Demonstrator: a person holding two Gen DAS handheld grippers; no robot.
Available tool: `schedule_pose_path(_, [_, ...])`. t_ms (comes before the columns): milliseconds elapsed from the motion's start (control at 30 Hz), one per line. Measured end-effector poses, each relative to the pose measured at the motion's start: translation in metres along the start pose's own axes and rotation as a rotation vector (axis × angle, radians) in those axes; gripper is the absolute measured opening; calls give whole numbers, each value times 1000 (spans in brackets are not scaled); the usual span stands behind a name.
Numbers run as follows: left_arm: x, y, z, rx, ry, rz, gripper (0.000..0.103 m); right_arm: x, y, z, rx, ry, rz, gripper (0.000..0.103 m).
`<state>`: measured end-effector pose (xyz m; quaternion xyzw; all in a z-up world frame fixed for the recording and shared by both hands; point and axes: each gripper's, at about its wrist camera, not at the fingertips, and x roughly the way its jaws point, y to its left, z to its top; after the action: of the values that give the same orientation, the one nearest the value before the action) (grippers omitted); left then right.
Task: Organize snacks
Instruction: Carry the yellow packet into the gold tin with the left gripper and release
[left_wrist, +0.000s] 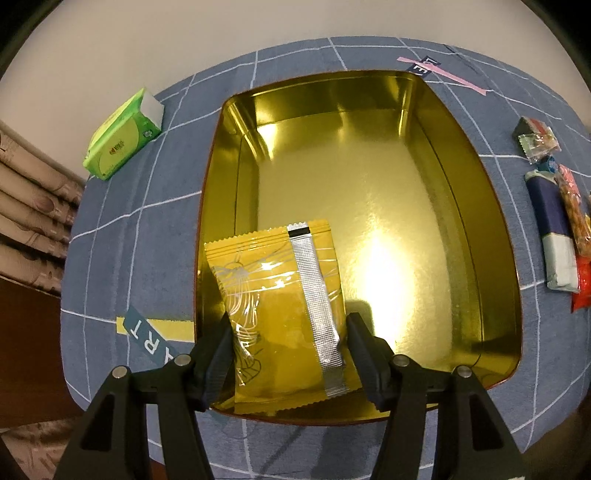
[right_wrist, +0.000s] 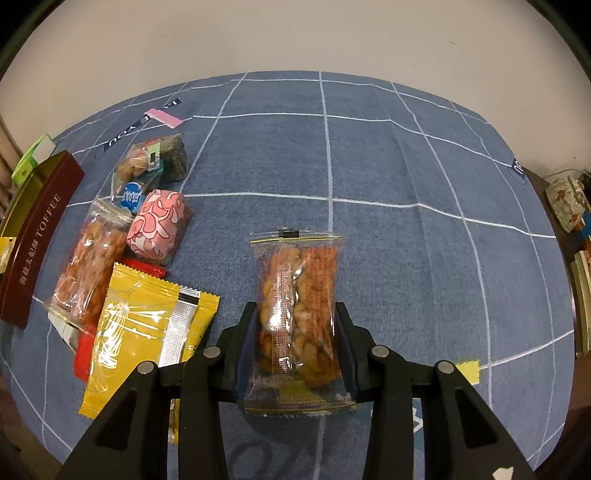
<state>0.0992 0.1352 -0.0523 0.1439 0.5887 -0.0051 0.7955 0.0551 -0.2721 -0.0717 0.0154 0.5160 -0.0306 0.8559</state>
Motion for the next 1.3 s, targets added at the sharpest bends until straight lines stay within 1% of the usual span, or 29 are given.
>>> schedule_pose_path(333, [1, 3, -2, -4, 3, 1, 61, -6, 3, 0, 13, 3, -22, 36])
schedule_pose_path(500, [2, 1, -3, 5, 7, 15, 62, -18, 1, 1, 33, -21, -26, 36])
schedule_pose_path(733, [2, 8, -4, -23, 9, 8, 64, -39, 6, 3, 38, -61, -23, 36])
schedule_pose_path(833, [-4, 9, -5, -35, -12, -7, 64, -48, 11, 5, 40, -77, -22, 36])
schedule_pose_path(1000, [-21, 12, -9, -70, -85, 22, 64, -61, 20, 10, 37, -108, -25, 36])
schedule_pose_path(1067, [-32, 17, -13, -107, -130, 20, 64, -67, 26, 14, 30, -122, -20, 36])
schedule_pose_path(1133, [-39, 24, -15, -145, -155, 31, 64, -71, 33, 17, 24, -134, -15, 36])
schedule_pose_path(1300, [-55, 47, -24, -238, -214, 56, 64, -85, 63, 25, -12, -147, 42, 36])
